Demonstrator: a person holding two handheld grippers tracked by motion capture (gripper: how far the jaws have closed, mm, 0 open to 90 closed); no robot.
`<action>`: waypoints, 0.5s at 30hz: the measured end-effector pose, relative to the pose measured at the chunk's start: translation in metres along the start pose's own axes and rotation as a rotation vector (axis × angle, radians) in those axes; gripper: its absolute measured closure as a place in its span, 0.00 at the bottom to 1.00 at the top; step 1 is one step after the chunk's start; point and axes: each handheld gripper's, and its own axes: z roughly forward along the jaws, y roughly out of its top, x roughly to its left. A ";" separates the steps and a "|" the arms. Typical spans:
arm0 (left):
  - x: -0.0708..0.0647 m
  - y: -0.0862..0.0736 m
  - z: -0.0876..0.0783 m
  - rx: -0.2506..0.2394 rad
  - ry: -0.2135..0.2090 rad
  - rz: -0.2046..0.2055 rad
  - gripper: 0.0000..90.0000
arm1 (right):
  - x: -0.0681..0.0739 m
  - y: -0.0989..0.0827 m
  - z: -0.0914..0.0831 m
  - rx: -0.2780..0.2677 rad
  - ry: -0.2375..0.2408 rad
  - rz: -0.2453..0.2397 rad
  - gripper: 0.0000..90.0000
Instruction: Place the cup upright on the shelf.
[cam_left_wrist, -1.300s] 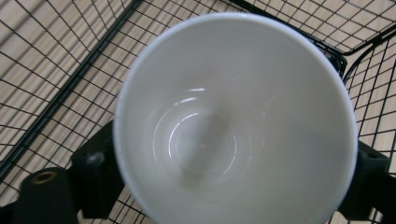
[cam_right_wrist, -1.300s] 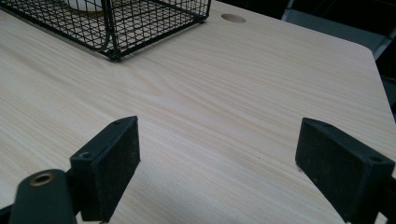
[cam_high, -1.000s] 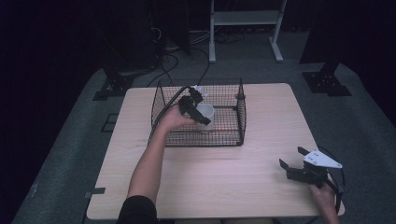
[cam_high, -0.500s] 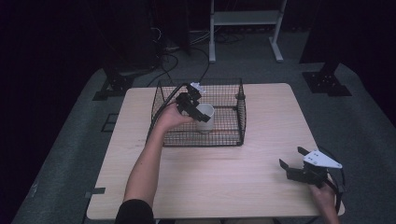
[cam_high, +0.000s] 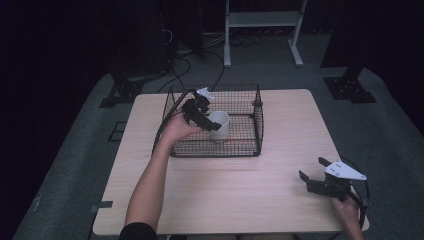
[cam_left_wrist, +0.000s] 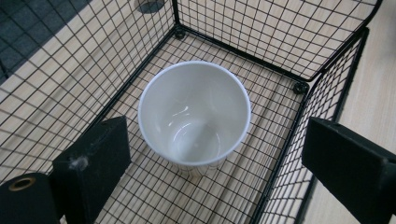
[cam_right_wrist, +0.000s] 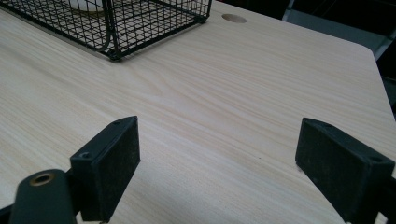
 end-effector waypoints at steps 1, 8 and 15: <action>0.000 0.000 0.000 0.000 0.000 0.000 0.08 | 0.000 0.000 0.000 0.000 0.000 0.000 0.15; -0.007 -0.006 -0.012 -0.020 0.010 0.010 0.08 | 0.000 0.000 0.000 0.000 0.000 0.001 0.15; -0.014 -0.008 -0.023 -0.046 0.025 0.017 0.08 | 0.000 0.000 0.000 0.000 0.001 0.001 0.15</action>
